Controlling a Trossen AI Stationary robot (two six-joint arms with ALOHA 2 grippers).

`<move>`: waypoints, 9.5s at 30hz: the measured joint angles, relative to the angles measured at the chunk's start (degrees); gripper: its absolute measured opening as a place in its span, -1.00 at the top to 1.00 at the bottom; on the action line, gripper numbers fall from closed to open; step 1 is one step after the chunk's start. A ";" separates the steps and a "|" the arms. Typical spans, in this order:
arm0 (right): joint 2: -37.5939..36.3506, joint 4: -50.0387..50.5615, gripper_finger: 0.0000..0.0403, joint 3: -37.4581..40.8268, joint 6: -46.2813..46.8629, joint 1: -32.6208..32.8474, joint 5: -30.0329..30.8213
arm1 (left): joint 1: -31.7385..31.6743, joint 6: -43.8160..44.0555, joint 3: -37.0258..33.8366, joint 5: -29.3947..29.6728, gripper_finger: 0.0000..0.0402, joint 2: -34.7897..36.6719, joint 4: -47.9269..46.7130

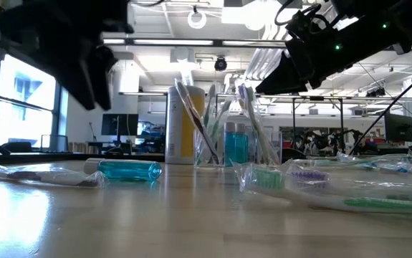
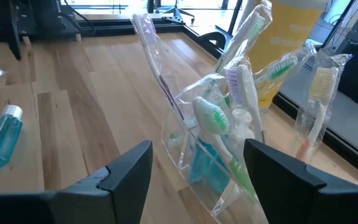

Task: Pick & Place toothbrushing station
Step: Put the mouthwash into the transparent organizer

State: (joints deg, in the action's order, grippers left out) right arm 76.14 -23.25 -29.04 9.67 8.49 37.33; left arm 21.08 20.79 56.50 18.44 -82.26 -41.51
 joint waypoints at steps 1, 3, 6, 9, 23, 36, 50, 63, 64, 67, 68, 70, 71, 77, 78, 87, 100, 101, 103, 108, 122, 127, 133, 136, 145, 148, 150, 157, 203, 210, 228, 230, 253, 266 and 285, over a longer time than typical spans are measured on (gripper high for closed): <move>0.00 0.06 -0.22 0.00 0.37 0.00 -0.01 | -0.02 -0.79 -1.26 -0.36 -0.22 0.00 0.79; 0.00 0.17 -0.22 0.00 0.87 0.00 -0.01 | -0.07 -2.25 -4.06 -1.77 -0.22 -0.02 3.68; 0.00 0.27 -0.22 0.00 1.10 0.00 -0.01 | -0.07 -4.38 -6.97 -2.95 -0.21 0.08 9.30; 0.00 0.25 -0.22 0.00 1.10 0.00 -0.03 | -0.07 -6.44 -9.91 -4.47 -0.21 0.35 14.74; 0.00 0.44 -0.22 0.00 1.12 0.00 -0.02 | -0.09 -14.44 -19.70 -6.06 -0.21 0.35 32.82; 0.00 0.42 -0.22 0.00 2.32 0.02 -0.02 | -0.09 -14.72 -22.66 -7.32 -0.21 0.35 38.36; 0.00 0.40 -0.22 0.00 2.45 0.01 -0.01 | -0.11 -16.06 -22.66 -3.96 -0.21 0.33 37.67; 0.00 0.42 -0.22 0.00 2.54 0.00 -0.01 | -0.11 -16.21 -30.44 -2.20 -0.21 -0.42 52.15; 0.00 0.41 -0.22 0.00 2.54 0.00 -0.01 | -0.11 -15.72 -31.27 -2.22 -0.21 -0.42 53.18; 0.00 0.40 -0.22 0.00 2.54 -0.02 0.00 | -0.11 -15.81 -32.96 -2.21 -0.21 -0.42 56.39; 0.00 0.37 -0.22 0.00 2.54 -0.02 0.01 | -0.11 -15.94 -33.42 -2.22 -0.21 -0.42 57.45; 0.00 0.36 -0.22 0.00 2.54 -0.02 0.01 | -0.11 -15.99 -34.46 -2.22 -0.21 -0.42 59.42; 0.00 0.31 -0.22 0.00 2.54 -0.02 0.01 | -0.11 -16.04 -34.77 -2.22 -0.21 -0.42 59.96; 0.00 0.34 -0.22 0.00 2.54 -0.02 0.01 | -0.11 -14.98 -35.93 -2.23 -0.21 -1.01 62.24; 0.00 0.31 -0.22 0.00 2.54 -0.02 0.01 | -0.11 -15.22 -35.93 -2.21 -0.21 -1.44 62.89; 0.00 0.36 -0.22 0.00 2.78 -0.02 -0.03 | -0.13 -19.03 -35.97 -2.87 -0.21 -6.19 71.89; 0.00 0.36 -0.22 0.00 2.78 0.01 -1.69 | -0.13 -17.57 -35.95 -3.34 -0.01 -7.00 71.82; 0.00 0.36 -0.22 0.00 2.76 0.00 -1.69 | -0.11 -17.58 -35.95 -3.16 0.05 -7.31 72.01; 0.00 0.36 -0.22 0.00 2.74 0.02 -1.70 | -0.09 -17.57 -35.95 -3.10 0.18 -7.56 71.97; 0.00 0.38 -0.22 0.00 2.61 0.02 -1.71 | -0.04 -18.05 -35.95 -3.55 0.53 -7.56 71.78; 0.00 0.34 -0.22 0.00 2.74 0.00 -5.21 | -0.10 -21.20 -35.47 -2.39 0.56 -6.16 70.32; 0.00 0.21 -0.22 0.00 2.76 0.00 -9.19 | -0.11 -21.71 -35.44 -2.24 0.56 -6.14 70.51; 0.00 -3.01 -0.22 0.02 2.26 -0.02 -21.62 | -0.17 -23.25 -31.21 -1.64 0.56 -6.10 63.33; 0.00 -5.62 -0.22 0.02 1.71 0.03 -32.02 | -0.15 -25.95 -27.07 -1.06 0.56 -6.10 56.34; 0.25 -6.75 -0.22 0.02 6.79 -0.02 -40.63 | -0.02 -34.29 -11.90 2.07 0.56 -6.10 31.10; 1.38 -6.72 -0.22 0.02 7.02 -0.02 -40.49 | 0.82 -38.41 -8.34 4.82 0.56 -6.08 27.39; 2.30 -7.07 -0.22 0.02 7.02 -0.02 -40.41 | 1.91 -42.87 -6.24 7.17 0.56 -6.08 26.44; 6.64 -13.41 -0.22 0.00 8.07 -1.61 -42.20 | 5.31 -59.64 -0.85 14.45 0.56 -6.08 26.33; 20.94 -21.84 -0.22 -5.90 14.08 -3.67 -52.28 | 1.37 -89.57 10.59 20.97 0.56 -15.13 30.09; 20.94 -20.63 -0.12 -5.90 14.00 -3.72 -52.44 | 0.13 -89.54 11.37 21.46 0.56 -15.15 29.21; 20.94 -20.21 0.71 -5.84 3.95 -4.15 -52.31 | -0.81 -84.00 11.35 21.14 0.52 -15.13 28.48; 20.94 -20.28 0.71 -5.84 3.20 -4.15 -51.23 | -0.81 -81.83 11.35 21.15 0.37 -15.13 28.68; 18.61 -19.25 0.71 -5.84 -11.28 2.91 -22.40 | -9.69 -30.25 4.55 -11.61 -0.12 -0.16 23.60; 17.11 -24.54 0.71 -5.90 -20.41 8.92 -8.84 | -14.38 -23.37 -21.62 -14.15 -0.12 -0.37 85.46; 17.11 -30.35 0.71 -5.84 -20.45 8.72 -8.90 | -14.34 -17.47 -21.50 -14.02 -0.12 -5.55 96.03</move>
State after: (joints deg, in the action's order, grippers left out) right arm 93.25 -53.60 -34.87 -10.79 17.21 28.42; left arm 6.74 3.32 35.01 4.43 -87.81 54.52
